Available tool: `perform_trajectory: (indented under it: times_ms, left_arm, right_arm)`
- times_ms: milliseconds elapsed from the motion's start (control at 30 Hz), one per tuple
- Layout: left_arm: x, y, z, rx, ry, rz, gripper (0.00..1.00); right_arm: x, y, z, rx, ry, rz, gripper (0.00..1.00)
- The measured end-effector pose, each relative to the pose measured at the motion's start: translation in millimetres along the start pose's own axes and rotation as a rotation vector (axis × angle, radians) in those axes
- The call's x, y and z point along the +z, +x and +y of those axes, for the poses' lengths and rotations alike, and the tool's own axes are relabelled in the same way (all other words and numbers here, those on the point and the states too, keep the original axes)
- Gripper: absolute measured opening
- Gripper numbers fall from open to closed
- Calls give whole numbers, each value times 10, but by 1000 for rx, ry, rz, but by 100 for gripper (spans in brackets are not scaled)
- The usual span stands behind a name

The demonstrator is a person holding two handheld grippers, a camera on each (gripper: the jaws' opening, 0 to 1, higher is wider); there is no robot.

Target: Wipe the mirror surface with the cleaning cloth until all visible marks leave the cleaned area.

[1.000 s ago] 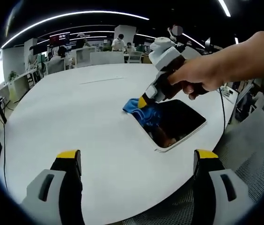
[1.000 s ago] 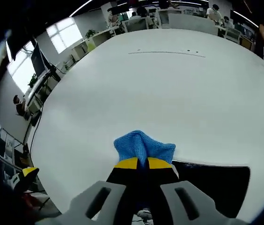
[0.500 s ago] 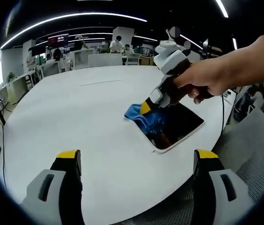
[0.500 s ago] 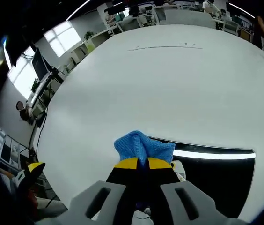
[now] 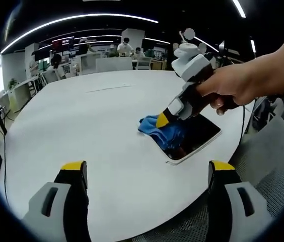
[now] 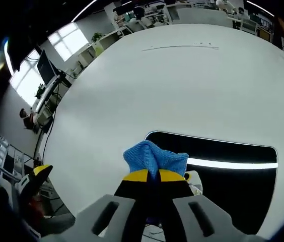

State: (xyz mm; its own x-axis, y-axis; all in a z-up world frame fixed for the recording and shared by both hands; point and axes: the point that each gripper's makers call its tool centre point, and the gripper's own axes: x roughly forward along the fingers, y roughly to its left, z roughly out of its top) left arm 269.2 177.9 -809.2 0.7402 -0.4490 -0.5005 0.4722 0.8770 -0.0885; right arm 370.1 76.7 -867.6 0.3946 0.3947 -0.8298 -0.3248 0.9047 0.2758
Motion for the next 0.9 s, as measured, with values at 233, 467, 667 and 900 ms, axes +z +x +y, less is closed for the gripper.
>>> perform_trajectory:
  times_ms: [233, 467, 667, 900]
  left_arm:
    - [10, -5, 15, 8, -3, -3, 99]
    - [-21, 19, -43, -28, 31, 18, 99]
    - [9, 11, -40, -16, 51, 7, 99]
    - [14, 0, 7, 6, 51, 4, 99]
  right_arm:
    - [-5, -40, 1, -1, -3, 5, 0]
    - [0, -53, -1, 36, 8, 16, 0]
    - [-22, -61, -22, 42, -28, 31, 0]
    - [-42, -64, -87, 54, -43, 48, 0]
